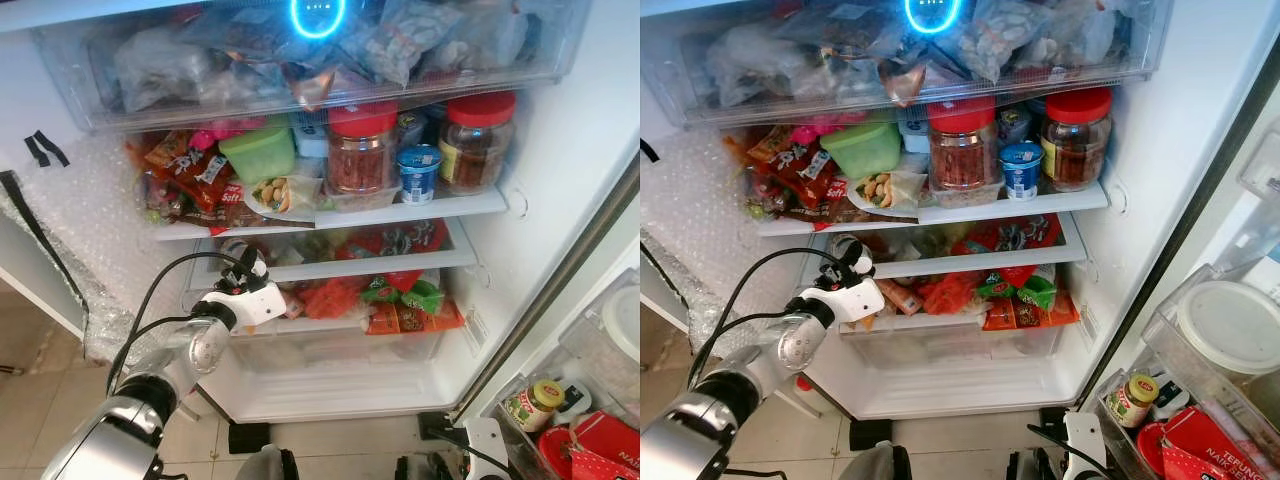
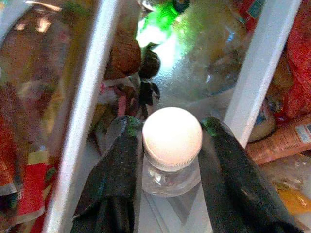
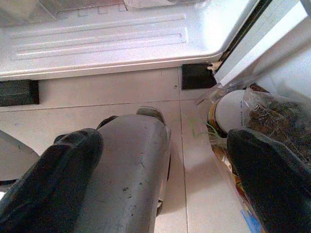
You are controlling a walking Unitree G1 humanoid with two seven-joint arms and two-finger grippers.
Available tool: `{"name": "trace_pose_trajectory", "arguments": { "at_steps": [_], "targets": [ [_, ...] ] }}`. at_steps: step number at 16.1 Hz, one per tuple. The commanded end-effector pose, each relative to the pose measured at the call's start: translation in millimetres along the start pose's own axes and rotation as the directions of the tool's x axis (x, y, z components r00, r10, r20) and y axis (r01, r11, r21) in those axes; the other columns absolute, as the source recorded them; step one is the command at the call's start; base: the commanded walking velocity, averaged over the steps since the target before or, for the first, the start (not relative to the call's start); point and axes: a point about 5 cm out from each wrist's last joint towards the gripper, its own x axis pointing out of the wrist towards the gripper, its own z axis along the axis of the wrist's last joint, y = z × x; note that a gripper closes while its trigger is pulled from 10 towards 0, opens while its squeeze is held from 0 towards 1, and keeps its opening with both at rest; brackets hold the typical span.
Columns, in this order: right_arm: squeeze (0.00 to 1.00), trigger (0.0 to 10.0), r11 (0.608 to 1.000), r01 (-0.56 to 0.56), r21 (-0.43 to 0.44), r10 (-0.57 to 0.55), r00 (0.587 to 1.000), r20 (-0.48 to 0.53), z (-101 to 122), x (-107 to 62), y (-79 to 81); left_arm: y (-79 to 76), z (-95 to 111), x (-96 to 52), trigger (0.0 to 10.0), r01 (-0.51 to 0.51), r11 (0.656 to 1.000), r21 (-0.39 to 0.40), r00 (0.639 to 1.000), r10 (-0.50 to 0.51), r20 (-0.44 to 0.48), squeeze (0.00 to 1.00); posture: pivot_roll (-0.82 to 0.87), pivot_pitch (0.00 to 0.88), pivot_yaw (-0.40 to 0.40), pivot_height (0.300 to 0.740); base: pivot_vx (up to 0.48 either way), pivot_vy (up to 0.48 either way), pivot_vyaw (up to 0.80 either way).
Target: Restocking fridge
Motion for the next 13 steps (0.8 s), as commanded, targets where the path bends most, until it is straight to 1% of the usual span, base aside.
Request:
{"name": "trace_pose_trajectory", "arguments": {
  "at_steps": [1, 2, 4, 5, 6, 8, 10, 13],
  "targets": [
    [0.00, 10.0, 1.000, -0.010, 0.010, 0.010, 0.997, -0.070, -20.6, -3.1, 3.0, 0.3, -4.5, 0.6, 10.0, 0.007, 0.999, 0.045, 1.000, -0.006, -0.026, 0.00, -0.12, 0.087, 0.098, 0.652, 0.000, 0.000, 0.00],
    [0.00, 10.0, 1.000, -0.009, 0.009, 0.009, 0.998, -0.069, -21.1, -3.3, 2.8, 2.4, -6.4, 2.8, 10.0, -0.001, 0.998, 0.068, 0.999, 0.005, -0.051, 0.00, -0.13, 0.093, 0.099, 0.652, 0.000, 0.000, 0.00],
    [0.00, 10.0, 1.000, -0.003, 0.013, 0.004, 0.998, -0.069, -23.0, -4.0, 2.0, 6.8, -10.6, 5.9, 10.0, -0.003, 0.998, 0.066, 0.995, 0.010, -0.102, 0.00, -0.14, 0.104, 0.102, 0.652, 0.000, 0.000, 0.00],
    [0.00, 10.0, 1.000, 0.001, 0.018, 0.000, 0.998, -0.070, -25.2, -4.7, 1.4, 12.2, -12.1, 8.5, 10.0, -0.024, 0.997, 0.072, 0.992, 0.032, -0.123, 0.00, -0.15, 0.113, 0.102, 0.652, 0.000, 0.000, 0.00],
    [0.00, 10.0, 1.000, 0.002, 0.018, -0.001, 0.998, -0.070, -25.9, -5.0, 1.2, 13.5, -12.3, 9.2, 10.0, -0.031, 0.997, 0.075, 0.991, 0.040, -0.127, 0.00, -0.15, 0.113, 0.102, 0.652, 0.000, 0.000, 0.00],
    [0.00, 10.0, 1.000, 0.008, 0.023, -0.006, 0.997, -0.075, -29.8, -6.3, -0.1, 13.6, -10.5, 12.4, 10.0, -0.020, 0.996, 0.092, 0.990, 0.033, -0.138, 0.00, -0.15, 0.130, 0.099, 0.652, 0.000, 0.000, 0.00],
    [0.00, 10.0, 1.000, 0.007, 0.024, -0.005, 0.997, -0.079, -32.5, -7.4, -1.0, 13.3, -14.6, 12.5, 10.0, -0.021, 0.995, 0.100, 0.981, 0.040, -0.191, 0.00, -0.15, 0.143, 0.095, 0.652, 0.000, 0.000, 0.00],
    [0.00, 10.0, 1.000, 0.004, 0.020, -0.003, 0.996, -0.084, -35.7, -8.6, -2.0, 13.7, -15.7, 13.7, 10.0, -0.029, 0.996, 0.083, 0.972, 0.047, -0.232, 0.00, -0.15, 0.155, 0.093, 0.652, 0.000, 0.000, 0.00]
  ]
}}
